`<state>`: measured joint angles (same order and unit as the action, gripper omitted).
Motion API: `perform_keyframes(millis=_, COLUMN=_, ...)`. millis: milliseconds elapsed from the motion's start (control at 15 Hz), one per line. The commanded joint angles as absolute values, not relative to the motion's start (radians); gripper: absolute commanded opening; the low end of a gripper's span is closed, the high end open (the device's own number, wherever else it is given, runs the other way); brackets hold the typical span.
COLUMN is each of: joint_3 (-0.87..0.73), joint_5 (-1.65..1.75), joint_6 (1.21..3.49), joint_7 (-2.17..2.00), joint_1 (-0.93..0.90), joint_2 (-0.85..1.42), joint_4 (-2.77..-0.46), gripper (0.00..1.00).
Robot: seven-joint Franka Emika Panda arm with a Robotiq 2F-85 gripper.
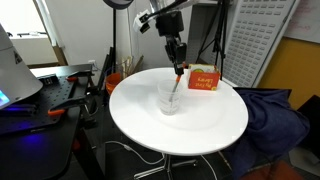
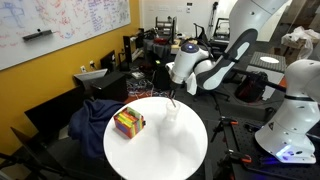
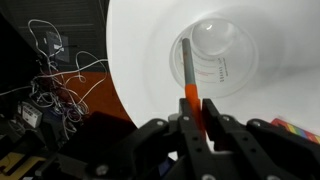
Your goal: Pick the marker from the cup and put it on the table
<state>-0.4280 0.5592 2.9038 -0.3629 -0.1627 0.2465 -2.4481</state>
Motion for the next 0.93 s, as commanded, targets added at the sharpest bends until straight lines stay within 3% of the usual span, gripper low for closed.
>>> perform_keyframes(millis=0, joint_3=-0.502, joint_5=0.688, joint_6=2.912, joint_7=-0.487, joint_1=-0.231, joint_2=0.16, joint_4=-2.503, gripper=0.04)
perform_keyframes(millis=867, joint_3=-0.525, joint_5=1.09, joint_6=2.884, joint_7=-0.808, joint_1=-0.261, joint_2=0.018, joint_4=-2.526, gripper=0.04)
